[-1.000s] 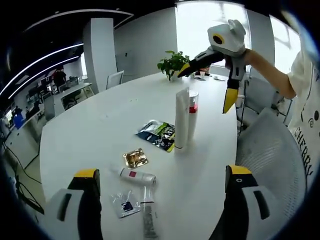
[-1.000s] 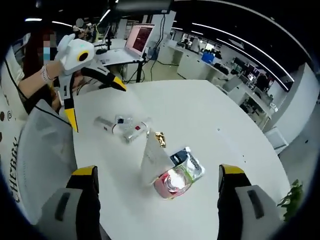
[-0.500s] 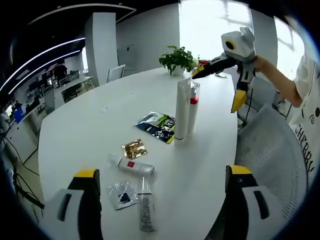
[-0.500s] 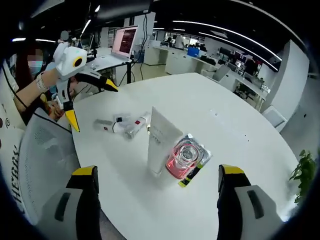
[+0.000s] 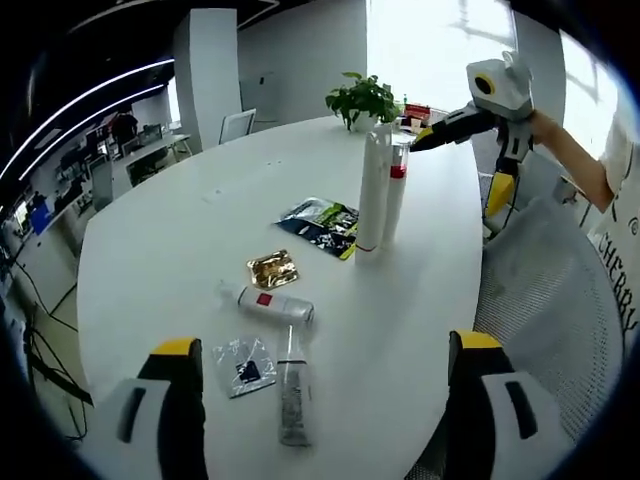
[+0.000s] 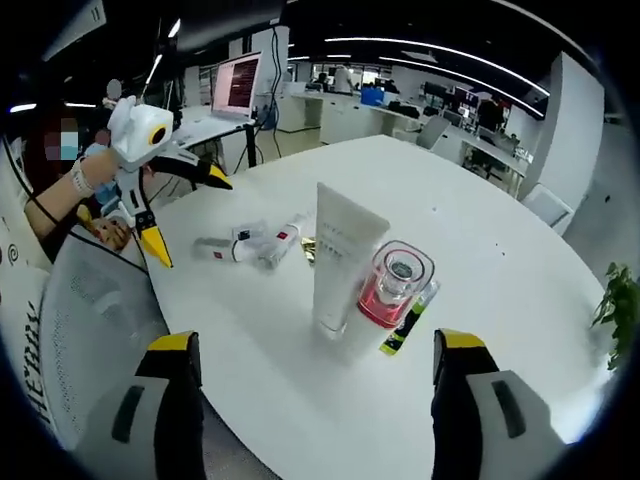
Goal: Arrange the skincare products in the storage area until every visible bottle or jar stands upright without overlapping.
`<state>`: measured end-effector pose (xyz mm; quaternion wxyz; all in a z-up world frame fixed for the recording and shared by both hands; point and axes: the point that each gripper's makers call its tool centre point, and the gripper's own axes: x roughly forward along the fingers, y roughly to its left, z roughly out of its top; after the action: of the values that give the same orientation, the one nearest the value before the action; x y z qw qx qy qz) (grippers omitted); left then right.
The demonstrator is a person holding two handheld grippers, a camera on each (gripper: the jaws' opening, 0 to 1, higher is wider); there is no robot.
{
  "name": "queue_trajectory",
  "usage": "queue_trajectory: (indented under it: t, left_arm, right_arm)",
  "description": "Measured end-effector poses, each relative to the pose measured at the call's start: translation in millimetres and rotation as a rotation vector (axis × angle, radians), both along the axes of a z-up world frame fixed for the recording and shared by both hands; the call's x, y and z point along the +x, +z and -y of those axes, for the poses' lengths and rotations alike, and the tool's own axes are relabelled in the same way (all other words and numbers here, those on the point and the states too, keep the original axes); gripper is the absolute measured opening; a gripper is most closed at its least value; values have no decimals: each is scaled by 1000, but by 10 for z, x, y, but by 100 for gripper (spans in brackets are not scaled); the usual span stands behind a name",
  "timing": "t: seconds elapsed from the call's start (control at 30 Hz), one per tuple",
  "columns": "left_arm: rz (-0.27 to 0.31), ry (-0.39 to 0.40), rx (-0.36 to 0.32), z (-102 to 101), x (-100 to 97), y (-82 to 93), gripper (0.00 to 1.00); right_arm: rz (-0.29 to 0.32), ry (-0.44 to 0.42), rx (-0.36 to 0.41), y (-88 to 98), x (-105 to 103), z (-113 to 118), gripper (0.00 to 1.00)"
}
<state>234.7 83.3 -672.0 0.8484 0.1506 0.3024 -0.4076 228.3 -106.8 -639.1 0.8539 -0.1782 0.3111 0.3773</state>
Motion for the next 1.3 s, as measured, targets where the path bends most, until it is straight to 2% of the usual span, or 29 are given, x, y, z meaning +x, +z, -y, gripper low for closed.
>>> queue_trajectory:
  t: [0.23,0.4,0.57,0.63,0.8,0.93,1.0,1.3]
  left_arm:
    - [-27,9,7,-10,-49,-73,92]
    - [-58,17,9,-15,-54,-191,88]
    - [-78,47,11,-84,5,-271,76]
    - [-87,53,20,-127,53,-346,72]
    - [-111,51,52,-126,30,-419,62]
    - [-111,61,152,-194,30,-522,56]
    - [-126,54,169,-211,31,-578,49]
    - [-144,60,212,-260,88,-702,30]
  right_arm:
    - [-3,-20,46,-27,-62,-33,96]
    - [-8,-24,65,-70,-119,-72,95]
    - [-17,-27,77,-89,-149,-83,94]
    - [-3,-22,100,-65,-148,-112,92]
    - [-15,-22,113,-75,-181,-149,92]
    - [10,-17,145,-40,-153,-178,89]
    - [-11,-20,146,-61,-187,-185,89]
    - [-22,-24,158,-109,-224,-194,86]
